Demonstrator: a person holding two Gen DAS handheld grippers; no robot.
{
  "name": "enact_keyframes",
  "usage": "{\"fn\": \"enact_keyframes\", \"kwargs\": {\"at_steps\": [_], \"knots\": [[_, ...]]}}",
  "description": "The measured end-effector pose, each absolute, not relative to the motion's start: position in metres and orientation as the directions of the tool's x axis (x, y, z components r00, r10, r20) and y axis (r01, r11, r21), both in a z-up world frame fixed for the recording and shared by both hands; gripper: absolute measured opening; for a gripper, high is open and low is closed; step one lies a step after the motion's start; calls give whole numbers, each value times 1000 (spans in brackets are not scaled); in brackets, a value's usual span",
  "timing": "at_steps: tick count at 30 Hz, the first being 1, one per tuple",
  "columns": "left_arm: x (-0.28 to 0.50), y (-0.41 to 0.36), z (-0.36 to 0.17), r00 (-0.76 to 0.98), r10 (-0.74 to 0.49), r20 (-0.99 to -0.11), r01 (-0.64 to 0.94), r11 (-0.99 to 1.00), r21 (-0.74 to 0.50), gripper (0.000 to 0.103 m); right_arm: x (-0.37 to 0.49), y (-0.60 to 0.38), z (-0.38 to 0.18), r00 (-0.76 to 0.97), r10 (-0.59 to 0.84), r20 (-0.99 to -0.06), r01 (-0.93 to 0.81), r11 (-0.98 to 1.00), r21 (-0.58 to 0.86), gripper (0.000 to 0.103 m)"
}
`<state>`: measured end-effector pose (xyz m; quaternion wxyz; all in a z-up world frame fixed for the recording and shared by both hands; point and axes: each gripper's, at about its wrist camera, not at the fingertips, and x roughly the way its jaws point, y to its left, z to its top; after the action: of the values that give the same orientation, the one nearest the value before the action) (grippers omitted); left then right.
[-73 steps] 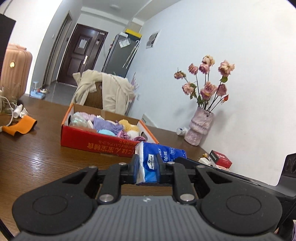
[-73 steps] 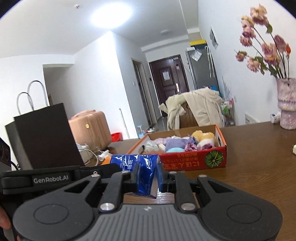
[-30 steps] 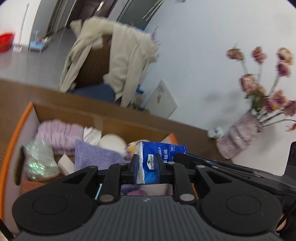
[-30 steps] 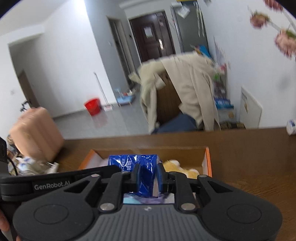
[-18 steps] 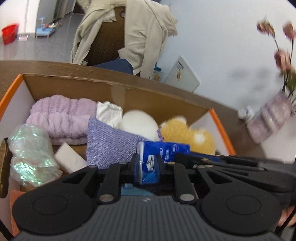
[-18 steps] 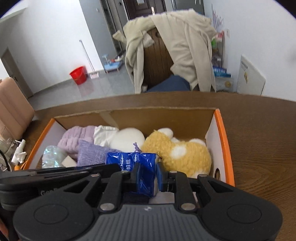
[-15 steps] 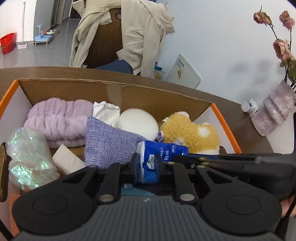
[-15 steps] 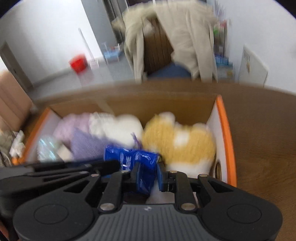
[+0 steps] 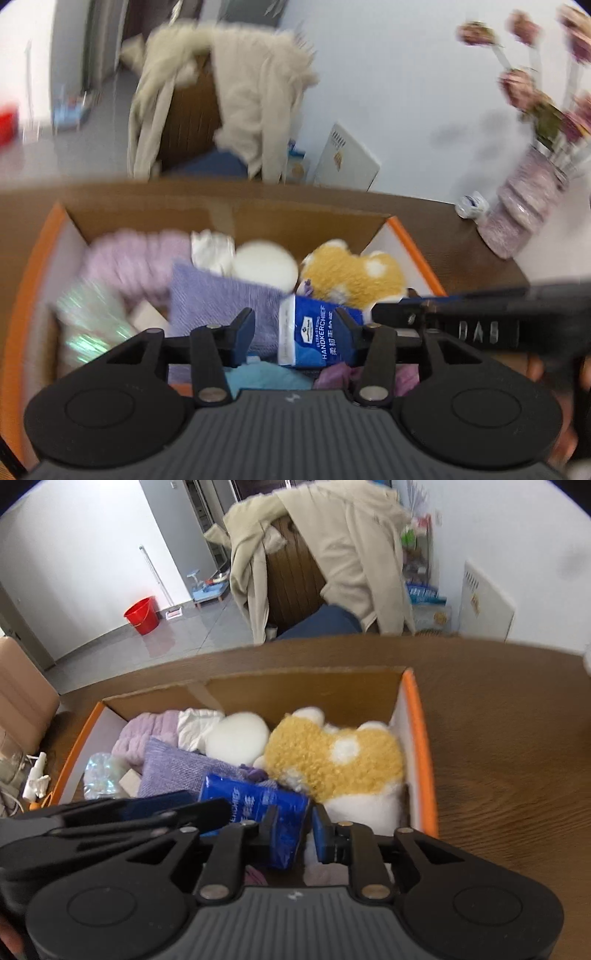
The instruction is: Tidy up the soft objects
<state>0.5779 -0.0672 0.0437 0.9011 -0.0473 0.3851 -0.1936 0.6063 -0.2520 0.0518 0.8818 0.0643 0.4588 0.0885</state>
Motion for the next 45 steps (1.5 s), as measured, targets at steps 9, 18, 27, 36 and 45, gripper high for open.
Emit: {"fn": "enact_keyframes", "kwargs": {"at_steps": [9, 18, 27, 36, 45], "knots": [[507, -30, 117, 722, -251, -645, 247, 964, -99, 59, 525, -262, 139, 669, 177, -722, -119, 984, 131, 38], [438, -2, 156, 820, -121, -559, 123, 992, -34, 86, 442, -263, 181, 753, 128, -646, -133, 990, 41, 66], [356, 6, 157, 916, -41, -400, 47, 999, 5, 102, 364, -266, 187, 900, 91, -427, -90, 996, 22, 86], [257, 24, 121, 967, -20, -254, 12, 999, -36, 103, 267, -261, 140, 979, 41, -201, -45, 999, -16, 94], [163, 31, 70, 973, -13, -232, 13, 1000, -1, 103, 178, -240, 85, 987, 48, -153, -55, 998, -42, 96]]}}
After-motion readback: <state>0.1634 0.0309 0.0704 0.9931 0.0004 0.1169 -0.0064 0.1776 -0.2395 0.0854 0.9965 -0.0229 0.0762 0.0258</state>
